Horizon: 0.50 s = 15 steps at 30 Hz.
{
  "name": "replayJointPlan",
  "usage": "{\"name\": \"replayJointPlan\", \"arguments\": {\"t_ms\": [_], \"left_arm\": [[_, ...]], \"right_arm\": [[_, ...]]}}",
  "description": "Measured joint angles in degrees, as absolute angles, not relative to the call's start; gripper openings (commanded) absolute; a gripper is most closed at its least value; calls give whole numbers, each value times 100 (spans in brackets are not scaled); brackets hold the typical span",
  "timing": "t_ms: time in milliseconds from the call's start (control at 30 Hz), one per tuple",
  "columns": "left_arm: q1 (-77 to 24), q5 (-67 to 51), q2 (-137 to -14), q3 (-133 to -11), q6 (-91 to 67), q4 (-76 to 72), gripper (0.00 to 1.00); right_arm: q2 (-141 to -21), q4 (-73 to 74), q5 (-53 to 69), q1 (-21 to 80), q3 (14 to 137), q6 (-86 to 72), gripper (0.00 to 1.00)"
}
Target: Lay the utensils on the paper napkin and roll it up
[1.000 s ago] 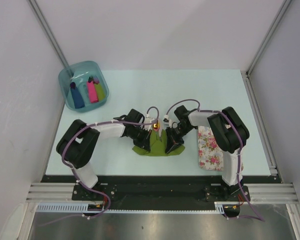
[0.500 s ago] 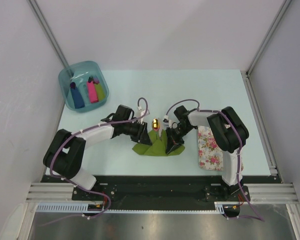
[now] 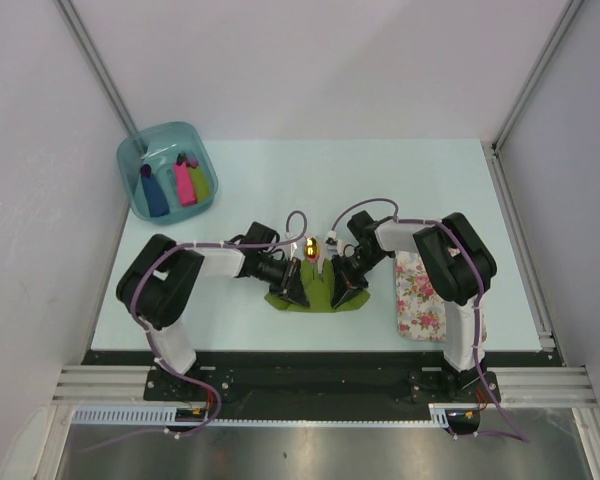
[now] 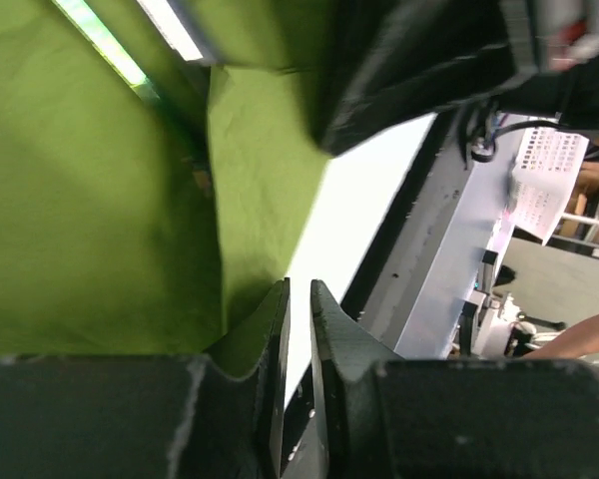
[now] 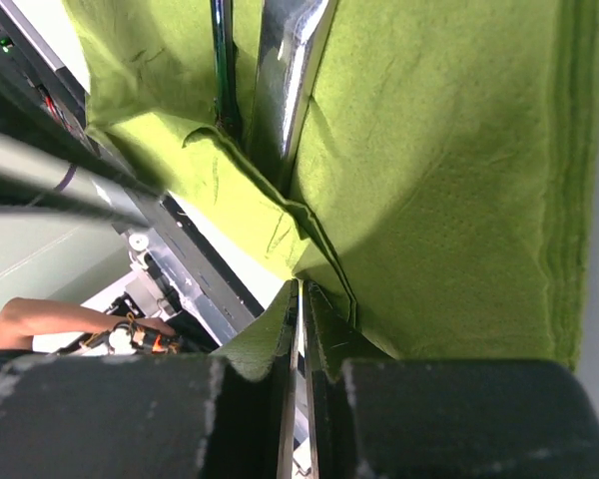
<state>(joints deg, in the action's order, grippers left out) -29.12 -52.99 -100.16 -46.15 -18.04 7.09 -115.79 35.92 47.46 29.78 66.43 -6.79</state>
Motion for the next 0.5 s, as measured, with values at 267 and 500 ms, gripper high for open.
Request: {"name": "replayJointPlan", "arguments": {"t_ms": [267, 500], "left_arm": [[-2696, -5253, -10582, -4615, -1846, 836, 11], [-2633, -5277, -10639, -4595, -1927, 810, 3]], "right_arm": [[-11611, 3645, 4740, 2974, 6676, -631, 9], [-11563, 3699, 4635, 2974, 6676, -478, 11]]}}
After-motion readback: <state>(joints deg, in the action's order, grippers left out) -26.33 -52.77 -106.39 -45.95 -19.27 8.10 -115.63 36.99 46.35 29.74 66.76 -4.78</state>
